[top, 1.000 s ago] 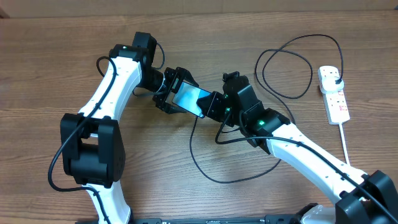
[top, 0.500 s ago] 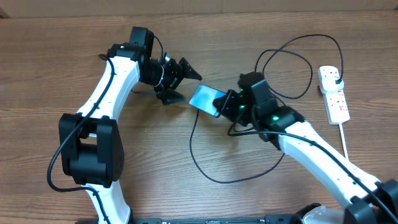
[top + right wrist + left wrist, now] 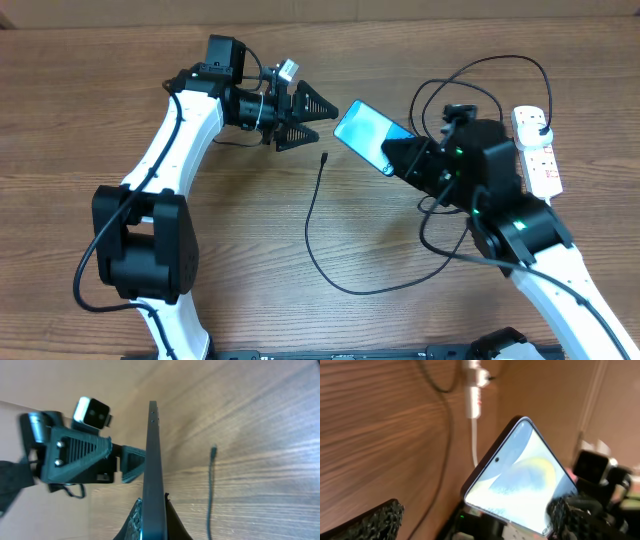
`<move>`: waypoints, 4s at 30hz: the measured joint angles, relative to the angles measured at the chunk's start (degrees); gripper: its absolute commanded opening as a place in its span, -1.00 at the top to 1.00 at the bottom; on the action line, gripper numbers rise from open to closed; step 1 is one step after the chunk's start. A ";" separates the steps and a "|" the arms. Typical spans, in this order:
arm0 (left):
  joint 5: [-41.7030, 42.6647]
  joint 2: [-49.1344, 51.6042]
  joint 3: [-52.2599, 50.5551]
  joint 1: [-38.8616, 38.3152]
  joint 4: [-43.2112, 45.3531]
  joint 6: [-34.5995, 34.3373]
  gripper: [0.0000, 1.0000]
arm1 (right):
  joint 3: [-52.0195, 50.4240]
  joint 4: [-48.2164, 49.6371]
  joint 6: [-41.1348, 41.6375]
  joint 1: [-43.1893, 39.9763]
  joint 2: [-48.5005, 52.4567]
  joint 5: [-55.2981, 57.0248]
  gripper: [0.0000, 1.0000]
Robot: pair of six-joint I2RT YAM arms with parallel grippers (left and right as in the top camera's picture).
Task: Plug charger to phone and switch on socket
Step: 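Open the left gripper and lift the smartphone upright with the right gripper, then move the left gripper onto the upright smartphone and close on its edge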
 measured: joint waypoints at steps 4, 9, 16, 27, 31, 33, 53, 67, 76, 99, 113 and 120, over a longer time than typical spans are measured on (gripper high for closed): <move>5.53 -2.95 0.02 0.00 0.22 1.38 -0.99 | 0.00 0.00 1.18 0.00 -3.63 0.17 0.93; 11.45 -4.66 0.11 -0.09 0.39 1.90 -0.99 | 0.00 2.45 5.35 0.00 -4.28 2.05 0.93; 14.01 -4.66 0.11 -0.17 0.37 2.10 -0.99 | 0.00 13.75 14.60 0.00 -2.01 3.52 0.93; 11.47 -4.66 0.13 -0.15 9.68 -7.82 -0.97 | -0.09 24.57 27.08 4.48 7.23 6.75 0.92; 8.94 -4.66 0.17 -0.15 20.04 -17.27 -0.88 | -0.11 26.38 29.55 6.86 7.80 10.25 0.93; 7.37 -4.66 0.20 -0.15 24.26 -21.99 -0.89 | -0.11 27.69 30.27 7.67 8.04 12.33 0.93; -2.49 -4.66 0.24 -1.55 41.79 -46.23 -0.60 | -0.11 38.29 38.10 8.31 14.69 23.58 0.92; -3.50 -4.66 0.22 -2.01 43.30 -47.30 -0.24 | -0.11 43.80 38.53 8.31 19.39 20.76 0.93; -5.07 -4.66 0.22 -2.05 43.12 -47.78 0.04 | -0.11 45.18 38.93 8.28 20.26 19.32 0.93; -8.83 -4.66 0.22 -2.05 42.80 -48.39 0.41 | -0.11 46.07 39.28 8.17 20.26 16.65 0.93; -10.27 -4.66 0.22 -2.43 42.58 -48.43 0.68 | -0.09 46.40 39.60 7.89 20.26 16.46 0.93; -10.36 -4.66 0.22 -2.43 42.60 -49.66 0.83 | -0.09 46.47 40.89 7.87 20.26 16.33 0.81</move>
